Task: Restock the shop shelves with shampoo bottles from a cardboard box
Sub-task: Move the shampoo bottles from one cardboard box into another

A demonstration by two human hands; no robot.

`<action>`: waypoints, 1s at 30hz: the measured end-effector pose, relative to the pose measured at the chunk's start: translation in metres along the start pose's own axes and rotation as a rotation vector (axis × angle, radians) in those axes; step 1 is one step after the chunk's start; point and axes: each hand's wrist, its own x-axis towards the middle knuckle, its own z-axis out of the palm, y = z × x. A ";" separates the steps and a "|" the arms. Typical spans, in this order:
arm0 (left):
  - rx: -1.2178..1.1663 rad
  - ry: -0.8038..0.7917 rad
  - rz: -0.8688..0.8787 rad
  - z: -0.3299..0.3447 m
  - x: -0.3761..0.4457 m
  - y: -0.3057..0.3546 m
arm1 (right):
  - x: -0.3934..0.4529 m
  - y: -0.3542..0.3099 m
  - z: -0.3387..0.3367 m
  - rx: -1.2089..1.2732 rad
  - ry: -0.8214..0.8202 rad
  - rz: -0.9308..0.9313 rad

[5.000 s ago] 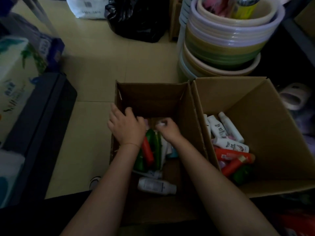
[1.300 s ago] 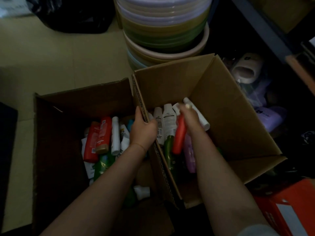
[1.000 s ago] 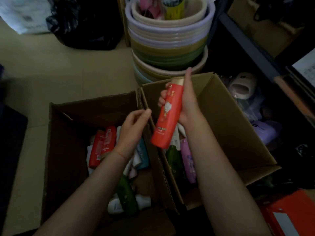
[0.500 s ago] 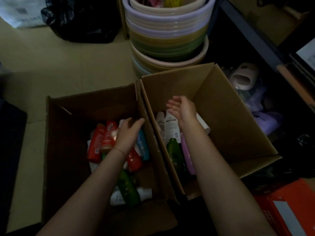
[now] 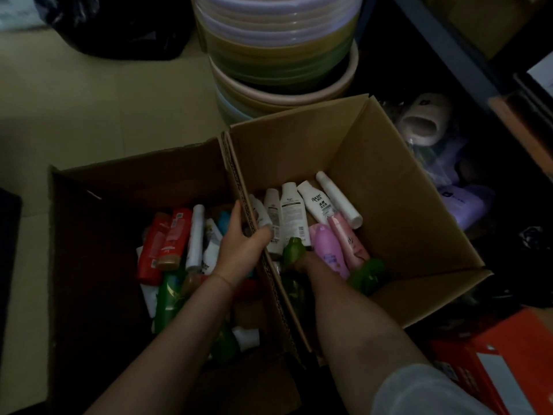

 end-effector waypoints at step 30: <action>-0.087 0.222 -0.170 -0.090 0.011 0.011 | -0.158 -0.168 -0.053 0.401 0.188 -0.563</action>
